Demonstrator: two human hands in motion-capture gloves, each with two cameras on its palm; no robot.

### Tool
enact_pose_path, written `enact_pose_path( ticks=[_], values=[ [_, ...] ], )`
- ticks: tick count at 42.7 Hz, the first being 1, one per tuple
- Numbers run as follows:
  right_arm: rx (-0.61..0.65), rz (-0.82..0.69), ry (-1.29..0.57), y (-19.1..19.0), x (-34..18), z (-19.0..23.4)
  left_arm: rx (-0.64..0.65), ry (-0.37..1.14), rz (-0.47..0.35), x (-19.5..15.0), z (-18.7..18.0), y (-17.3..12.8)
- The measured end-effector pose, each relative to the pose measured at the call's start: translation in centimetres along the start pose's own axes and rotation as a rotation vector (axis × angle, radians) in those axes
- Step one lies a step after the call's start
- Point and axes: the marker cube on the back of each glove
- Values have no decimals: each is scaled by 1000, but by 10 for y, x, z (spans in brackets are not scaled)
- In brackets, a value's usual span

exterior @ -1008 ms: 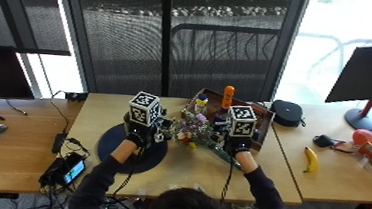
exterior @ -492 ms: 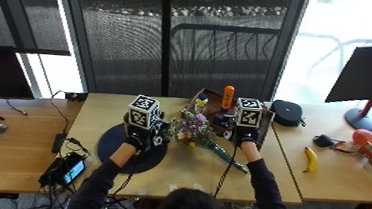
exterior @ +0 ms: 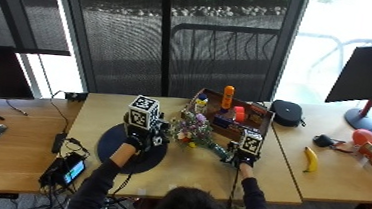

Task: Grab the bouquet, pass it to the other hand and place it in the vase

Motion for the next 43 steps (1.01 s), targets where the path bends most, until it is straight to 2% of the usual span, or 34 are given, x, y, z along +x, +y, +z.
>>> enact_pose_path(
  ticks=[4,12,18,23,28,34,43],
  values=[
    [-36,71,72,-3,13,21,-7,-63,14,14,-2,-4],
    [111,41,133,-7,10,44,-19,-67,15,15,-2,-7],
    [143,2,88,0,0,53,-7,-69,19,19,-5,-6],
    [189,81,72,3,-2,53,-14,-89,24,22,-3,-3],
    [196,15,41,15,-18,61,-12,-100,34,25,-4,0],
    [322,-3,98,18,-22,52,-30,-118,21,23,-2,1],
    [514,-63,-108,-1,-30,43,-46,-130,16,18,-3,3]
  ],
)
